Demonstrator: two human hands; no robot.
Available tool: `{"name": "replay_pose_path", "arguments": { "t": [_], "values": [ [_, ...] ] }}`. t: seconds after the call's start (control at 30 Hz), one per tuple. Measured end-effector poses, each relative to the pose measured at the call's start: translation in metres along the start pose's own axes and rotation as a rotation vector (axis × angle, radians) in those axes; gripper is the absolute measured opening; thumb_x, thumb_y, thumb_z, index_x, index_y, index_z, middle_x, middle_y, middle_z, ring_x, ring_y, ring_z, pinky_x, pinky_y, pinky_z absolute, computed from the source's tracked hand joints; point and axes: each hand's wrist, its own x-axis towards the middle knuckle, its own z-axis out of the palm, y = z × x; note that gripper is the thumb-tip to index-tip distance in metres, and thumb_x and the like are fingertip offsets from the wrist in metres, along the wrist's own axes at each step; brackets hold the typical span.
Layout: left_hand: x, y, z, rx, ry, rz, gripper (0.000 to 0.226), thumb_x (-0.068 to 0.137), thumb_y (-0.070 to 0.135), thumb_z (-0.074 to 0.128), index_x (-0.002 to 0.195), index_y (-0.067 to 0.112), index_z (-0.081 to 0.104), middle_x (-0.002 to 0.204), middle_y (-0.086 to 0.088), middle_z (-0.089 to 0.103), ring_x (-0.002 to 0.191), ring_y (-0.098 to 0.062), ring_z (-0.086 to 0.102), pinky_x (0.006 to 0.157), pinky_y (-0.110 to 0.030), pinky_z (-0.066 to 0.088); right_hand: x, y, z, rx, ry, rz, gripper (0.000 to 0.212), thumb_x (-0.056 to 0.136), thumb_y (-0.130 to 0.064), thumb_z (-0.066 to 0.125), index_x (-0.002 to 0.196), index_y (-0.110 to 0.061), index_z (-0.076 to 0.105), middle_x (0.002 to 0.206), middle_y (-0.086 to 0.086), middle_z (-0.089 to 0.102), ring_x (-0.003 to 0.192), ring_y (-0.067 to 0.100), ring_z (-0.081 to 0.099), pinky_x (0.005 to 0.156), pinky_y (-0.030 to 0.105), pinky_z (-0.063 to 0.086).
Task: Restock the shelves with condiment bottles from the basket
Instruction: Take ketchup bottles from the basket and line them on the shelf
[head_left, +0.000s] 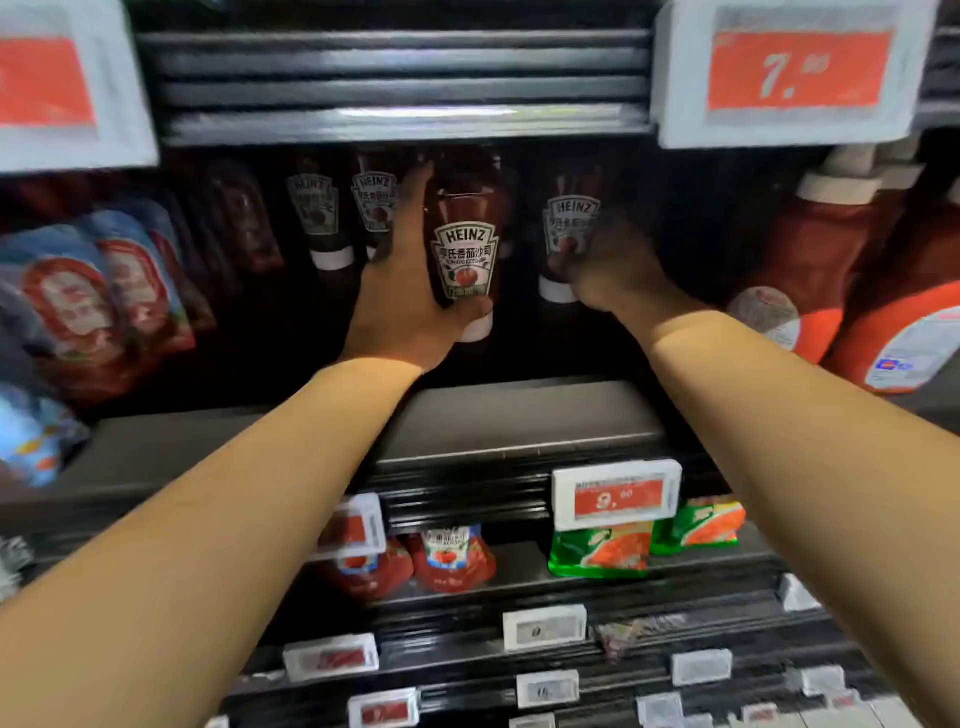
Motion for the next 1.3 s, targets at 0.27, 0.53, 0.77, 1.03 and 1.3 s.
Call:
{"name": "replay_pose_path", "arguments": {
  "t": [0.27, 0.53, 0.77, 1.03, 1.3],
  "values": [
    [0.003, -0.025, -0.002, -0.107, 0.049, 0.005, 0.123, 0.069, 0.026, 0.091, 0.153, 0.055, 0.006, 0.128, 0.026, 0.058, 0.111, 0.009, 0.060, 0.091, -0.012, 0.050, 0.062, 0.011, 0.041, 0.139, 0.094, 0.078, 0.061, 0.100, -0.029, 0.056, 0.151, -0.006, 0.033, 0.144, 0.017, 0.053, 0.128, 0.034, 0.055, 0.097, 0.030, 0.045],
    [0.008, -0.033, 0.003, -0.090, 0.063, -0.039, 0.120, 0.072, 0.023, 0.089, 0.156, 0.043, 0.005, 0.132, 0.012, 0.062, 0.115, -0.004, 0.062, 0.098, -0.027, 0.049, 0.089, 0.006, 0.070, 0.328, 0.049, 0.136, 0.071, 0.097, -0.023, 0.063, 0.158, -0.015, 0.027, 0.147, 0.016, 0.052, 0.130, 0.032, 0.054, 0.106, 0.037, 0.046],
    [0.010, -0.029, 0.002, -0.085, 0.070, -0.070, 0.113, 0.073, 0.023, 0.088, 0.157, 0.033, 0.014, 0.128, 0.011, 0.062, 0.114, -0.006, 0.063, 0.099, -0.028, 0.050, 0.091, 0.011, 0.076, 0.233, 0.084, 0.127, 0.065, 0.099, -0.031, 0.058, 0.154, -0.011, 0.031, 0.144, 0.017, 0.055, 0.129, 0.034, 0.055, 0.103, 0.032, 0.043],
    [0.013, -0.031, -0.003, -0.117, 0.084, -0.151, 0.103, 0.072, 0.019, 0.088, 0.153, 0.027, 0.026, 0.123, 0.019, 0.056, 0.107, 0.006, 0.052, 0.079, 0.007, 0.033, 0.036, -0.039, 0.045, -0.021, 0.171, -0.233, 0.043, 0.096, -0.025, 0.058, 0.133, -0.003, 0.062, 0.134, 0.022, 0.062, 0.127, 0.037, 0.056, 0.110, 0.033, 0.033],
    [0.013, -0.059, -0.057, 0.055, 0.110, -0.254, 0.078, 0.071, 0.012, 0.082, 0.139, 0.015, 0.044, 0.124, -0.006, 0.066, 0.112, -0.021, 0.064, 0.086, -0.022, 0.048, -0.031, -0.119, 0.083, 0.267, -0.228, -0.365, 0.022, 0.102, -0.036, 0.050, 0.115, -0.027, 0.065, 0.120, 0.011, 0.069, 0.109, 0.024, 0.063, 0.084, 0.026, 0.047]
  ]
}}
